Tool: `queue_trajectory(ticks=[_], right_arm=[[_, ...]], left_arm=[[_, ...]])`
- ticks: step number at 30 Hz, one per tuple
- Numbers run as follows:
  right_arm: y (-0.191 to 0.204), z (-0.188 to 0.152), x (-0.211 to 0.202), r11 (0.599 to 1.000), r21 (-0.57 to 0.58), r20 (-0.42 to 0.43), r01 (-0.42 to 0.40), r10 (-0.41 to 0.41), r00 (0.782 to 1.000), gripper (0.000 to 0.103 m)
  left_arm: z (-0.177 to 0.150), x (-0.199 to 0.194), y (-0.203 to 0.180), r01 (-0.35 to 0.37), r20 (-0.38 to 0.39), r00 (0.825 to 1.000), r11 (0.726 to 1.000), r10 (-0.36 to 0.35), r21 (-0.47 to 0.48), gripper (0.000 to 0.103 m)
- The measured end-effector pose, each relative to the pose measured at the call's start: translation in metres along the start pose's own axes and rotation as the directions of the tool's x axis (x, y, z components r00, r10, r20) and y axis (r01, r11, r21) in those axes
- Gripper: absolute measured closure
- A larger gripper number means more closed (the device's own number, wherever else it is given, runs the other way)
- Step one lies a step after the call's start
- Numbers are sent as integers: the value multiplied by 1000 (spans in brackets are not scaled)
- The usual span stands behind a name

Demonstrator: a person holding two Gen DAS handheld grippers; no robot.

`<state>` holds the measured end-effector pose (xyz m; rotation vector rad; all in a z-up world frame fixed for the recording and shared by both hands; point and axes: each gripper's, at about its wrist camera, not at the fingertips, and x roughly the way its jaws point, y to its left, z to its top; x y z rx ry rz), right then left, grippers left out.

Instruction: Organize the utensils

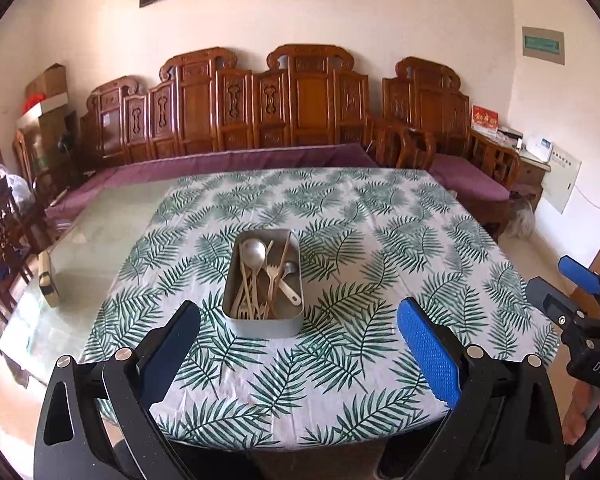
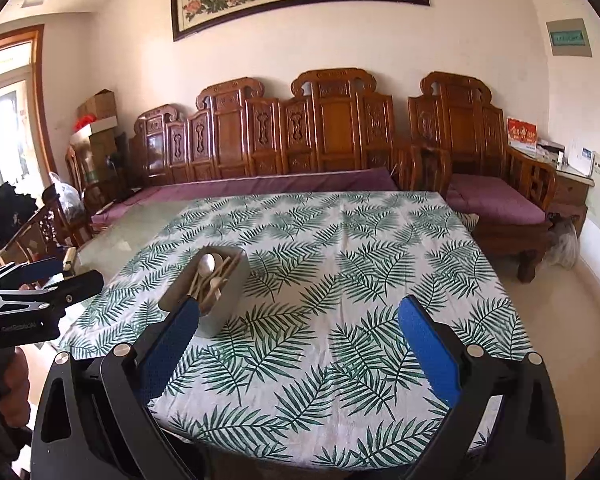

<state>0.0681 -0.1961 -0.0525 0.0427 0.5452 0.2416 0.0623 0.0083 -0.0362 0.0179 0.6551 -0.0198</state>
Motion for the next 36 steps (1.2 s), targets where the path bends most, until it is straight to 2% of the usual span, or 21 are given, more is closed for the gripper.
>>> queue_trajectory(ticks=[13,19,36], right_arm=[[8,34,-53,1000,-25,151,2,1,989,3],[12,39,-68,1000,-26,181,-2,7,983,3],[10,40,-69,1000,-21,179,1,3,984,3]], left_arm=[[25,-60,0,4,146,989,1000,-3,-7,8],[30,-80,-3,-11,195,981,1000,10,5,8],[28,-86,-8,-5,202,979,1000,2,14,8]])
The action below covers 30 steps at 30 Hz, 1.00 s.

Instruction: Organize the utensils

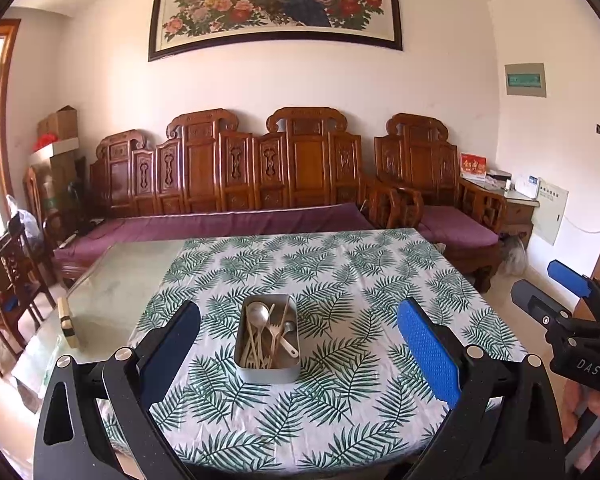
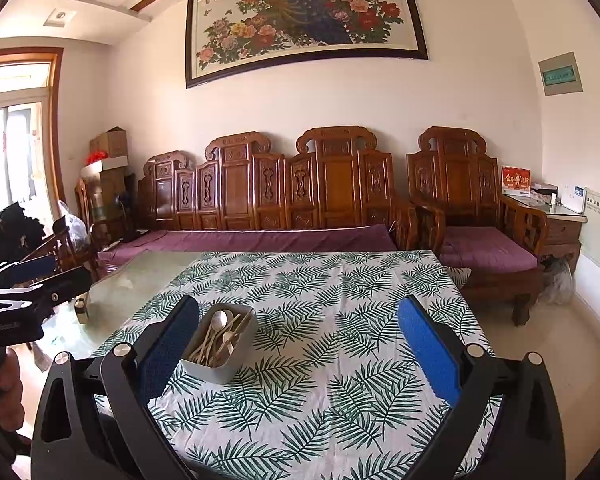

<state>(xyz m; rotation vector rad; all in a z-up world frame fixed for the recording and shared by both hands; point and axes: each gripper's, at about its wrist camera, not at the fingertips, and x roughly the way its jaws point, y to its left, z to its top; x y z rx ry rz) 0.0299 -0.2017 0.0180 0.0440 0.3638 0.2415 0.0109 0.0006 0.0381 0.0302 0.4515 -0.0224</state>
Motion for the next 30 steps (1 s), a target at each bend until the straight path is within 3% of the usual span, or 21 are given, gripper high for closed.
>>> queue_trajectory(ticks=[30], right_arm=[[-2,0,3,1000,-2,-3,7,-7,1000,3]], left_arm=[[-2,5,-1,6,-4,1000,1000,-6,-6,8]])
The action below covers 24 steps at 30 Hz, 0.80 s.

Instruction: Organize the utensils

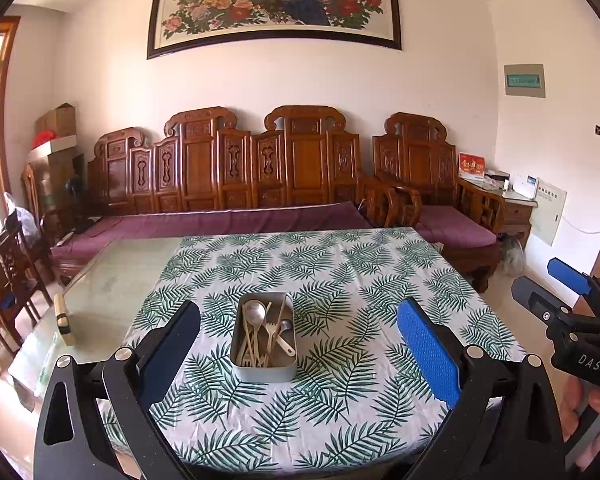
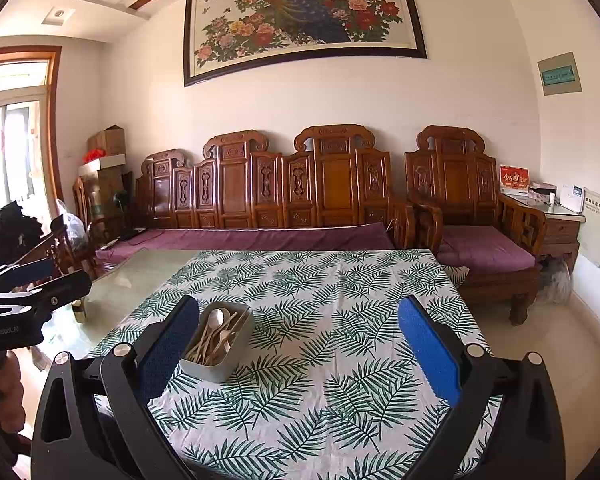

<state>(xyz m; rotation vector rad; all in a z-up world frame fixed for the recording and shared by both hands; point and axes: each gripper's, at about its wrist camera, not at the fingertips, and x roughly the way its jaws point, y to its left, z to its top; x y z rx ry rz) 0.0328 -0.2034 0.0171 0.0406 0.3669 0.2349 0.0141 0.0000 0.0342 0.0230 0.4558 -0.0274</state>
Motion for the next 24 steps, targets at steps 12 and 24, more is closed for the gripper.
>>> queue_trajectory(ticks=[12,24], right_arm=[[0,-1,0,1000,1,0,-2,2,1000,3],[0,-2,1,1000,0,-2,-2,2,1000,3]], left_arm=[[0,1,-1,0,1,1000,1000,0,1,8],[0,1,-1,0,1,1000,1000,0,1,8]])
